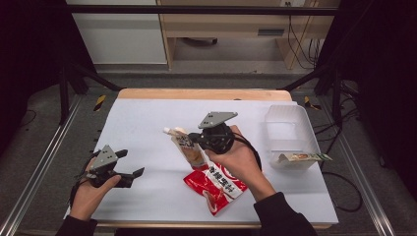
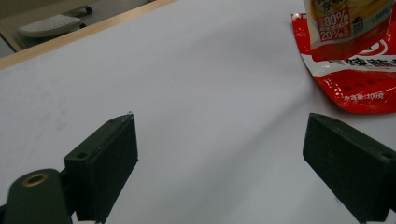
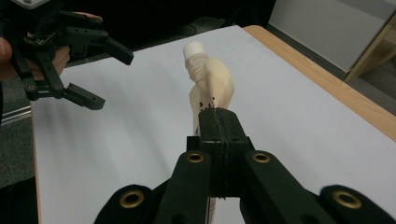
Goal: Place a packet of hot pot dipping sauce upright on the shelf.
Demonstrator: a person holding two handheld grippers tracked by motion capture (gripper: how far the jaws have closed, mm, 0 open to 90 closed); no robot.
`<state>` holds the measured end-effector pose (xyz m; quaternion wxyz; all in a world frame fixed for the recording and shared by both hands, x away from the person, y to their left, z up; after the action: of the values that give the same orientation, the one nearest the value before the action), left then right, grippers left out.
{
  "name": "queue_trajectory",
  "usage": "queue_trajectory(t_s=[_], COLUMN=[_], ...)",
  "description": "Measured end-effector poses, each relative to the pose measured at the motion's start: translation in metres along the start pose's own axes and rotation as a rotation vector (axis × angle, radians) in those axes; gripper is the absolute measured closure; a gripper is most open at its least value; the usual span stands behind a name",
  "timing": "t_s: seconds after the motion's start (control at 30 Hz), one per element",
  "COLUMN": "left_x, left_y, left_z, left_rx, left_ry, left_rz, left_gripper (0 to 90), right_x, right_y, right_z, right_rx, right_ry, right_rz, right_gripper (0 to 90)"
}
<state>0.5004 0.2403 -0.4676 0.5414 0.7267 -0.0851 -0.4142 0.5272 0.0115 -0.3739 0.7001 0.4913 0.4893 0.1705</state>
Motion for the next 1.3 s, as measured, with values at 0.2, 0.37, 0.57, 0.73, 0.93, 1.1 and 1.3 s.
queue_trajectory(t_s=[0.2,0.37,0.57,0.73,0.93,1.1,1.3], left_x=[0.001,0.006,0.016,0.022,0.027,0.026,0.022], left_y=[0.010,0.035,0.059,0.071,0.082,0.090,0.093], left_z=[0.009,0.024,0.037,0.042,0.047,0.052,0.052], left_rx=[0.005,0.055,0.121,0.144,0.162,0.183,0.201], left_ry=[-0.001,-0.034,-0.069,-0.081,-0.095,-0.112,-0.107], left_rz=[-0.009,-0.021,-0.047,-0.051,-0.065,-0.055,-0.061], left_gripper=[10.1,10.4,10.4,10.8,11.8,12.1,13.9], right_x=[-0.017,-0.027,-0.031,-0.028,-0.026,-0.025,-0.023], right_y=[-0.007,-0.009,-0.008,-0.010,-0.009,-0.005,-0.003], right_z=[0.006,0.009,0.007,0.005,-0.001,-0.005,-0.011], right_rx=[0.001,-0.006,-0.016,-0.027,-0.037,-0.048,-0.060], right_ry=[-0.008,0.000,0.021,0.038,0.057,0.070,0.086], right_rz=[0.003,-0.004,-0.008,-0.020,-0.028,-0.029,-0.038], right_gripper=[90.0,90.0,90.0,90.0,90.0,90.0,90.0])
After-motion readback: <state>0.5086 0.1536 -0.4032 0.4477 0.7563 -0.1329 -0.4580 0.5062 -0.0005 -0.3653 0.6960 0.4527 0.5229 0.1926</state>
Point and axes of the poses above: each handheld gripper's, and its own axes: x roughly forward along the jaws, y roughly out of its top, z roughly to its right, the point moved 9 cm from there along x, roughly forward along the jaws
